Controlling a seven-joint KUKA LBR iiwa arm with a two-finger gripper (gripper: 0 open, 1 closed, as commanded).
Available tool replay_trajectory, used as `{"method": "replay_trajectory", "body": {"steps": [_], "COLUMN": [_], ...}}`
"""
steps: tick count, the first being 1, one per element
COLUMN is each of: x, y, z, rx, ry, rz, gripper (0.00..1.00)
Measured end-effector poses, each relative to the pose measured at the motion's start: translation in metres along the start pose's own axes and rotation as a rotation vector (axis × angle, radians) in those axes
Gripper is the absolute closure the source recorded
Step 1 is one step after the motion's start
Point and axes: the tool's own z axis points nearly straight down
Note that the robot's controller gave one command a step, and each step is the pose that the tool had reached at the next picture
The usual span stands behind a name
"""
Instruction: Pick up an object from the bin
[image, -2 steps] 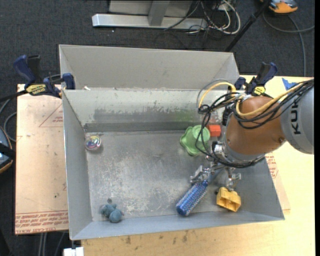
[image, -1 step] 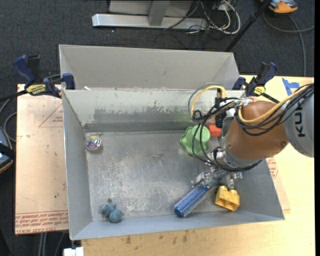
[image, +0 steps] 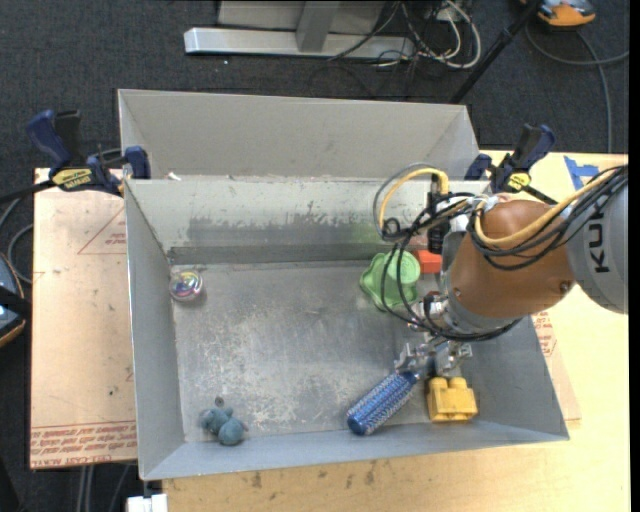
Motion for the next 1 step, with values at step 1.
{"method": "replay_trajectory", "body": {"steps": [1], "x": [-0.033], "y": [0.0145], "z": [-0.1639], "rx": [-0.021], "ry": [0.01], "rz": [-0.064], "gripper": [1.0]}}
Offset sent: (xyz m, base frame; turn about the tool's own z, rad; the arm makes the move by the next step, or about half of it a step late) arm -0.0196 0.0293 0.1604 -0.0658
